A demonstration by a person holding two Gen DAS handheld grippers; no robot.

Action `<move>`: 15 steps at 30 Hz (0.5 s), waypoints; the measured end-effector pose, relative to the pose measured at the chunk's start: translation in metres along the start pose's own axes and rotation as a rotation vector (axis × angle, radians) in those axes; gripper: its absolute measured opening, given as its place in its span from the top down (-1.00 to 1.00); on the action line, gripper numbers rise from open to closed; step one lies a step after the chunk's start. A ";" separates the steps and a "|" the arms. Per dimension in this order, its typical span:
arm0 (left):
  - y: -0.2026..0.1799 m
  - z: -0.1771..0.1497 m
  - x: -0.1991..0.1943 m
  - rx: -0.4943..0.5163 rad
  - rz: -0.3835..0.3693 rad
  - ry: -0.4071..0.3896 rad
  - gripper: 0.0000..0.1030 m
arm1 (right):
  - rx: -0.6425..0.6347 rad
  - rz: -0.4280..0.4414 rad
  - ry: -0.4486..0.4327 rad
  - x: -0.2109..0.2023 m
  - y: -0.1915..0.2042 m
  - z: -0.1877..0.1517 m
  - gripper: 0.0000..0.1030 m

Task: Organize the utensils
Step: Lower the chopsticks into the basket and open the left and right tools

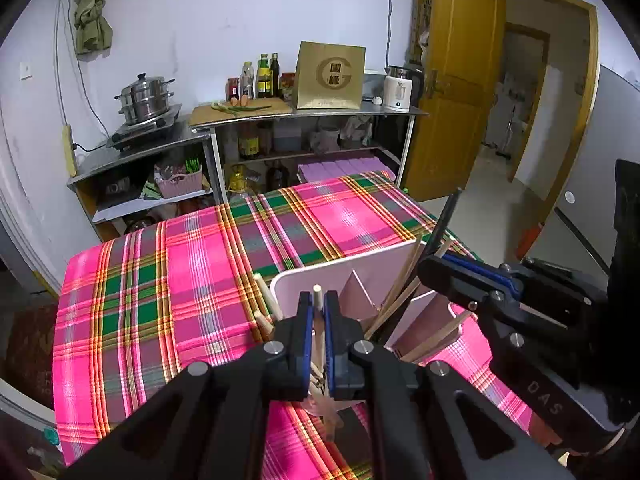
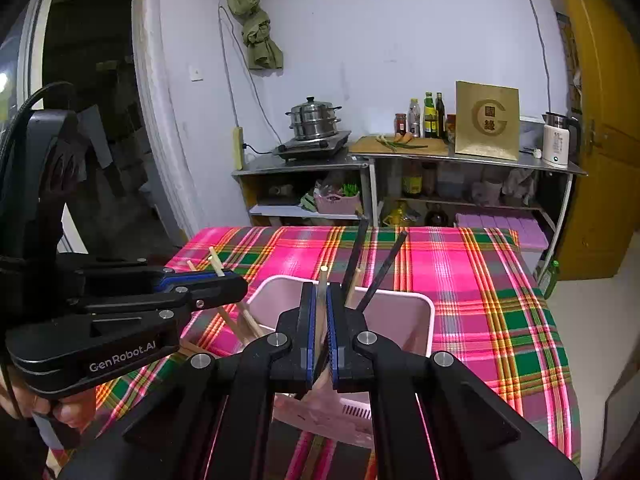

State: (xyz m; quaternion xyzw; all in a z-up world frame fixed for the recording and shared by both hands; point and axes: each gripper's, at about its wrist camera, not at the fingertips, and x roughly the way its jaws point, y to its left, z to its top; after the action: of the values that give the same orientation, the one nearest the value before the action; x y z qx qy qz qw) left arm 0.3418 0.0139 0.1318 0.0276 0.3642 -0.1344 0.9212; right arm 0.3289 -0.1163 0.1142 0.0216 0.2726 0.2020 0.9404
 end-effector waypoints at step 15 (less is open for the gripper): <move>0.005 -0.003 -0.034 -0.040 -0.003 -0.080 0.56 | -0.021 0.000 -0.030 -0.028 0.002 0.001 0.71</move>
State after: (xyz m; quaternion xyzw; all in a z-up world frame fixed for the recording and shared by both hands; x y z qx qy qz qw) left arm 0.3173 0.0267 0.1529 0.0032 0.3297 -0.1292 0.9352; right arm 0.3074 -0.1247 0.1294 0.0150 0.2564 0.2045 0.9446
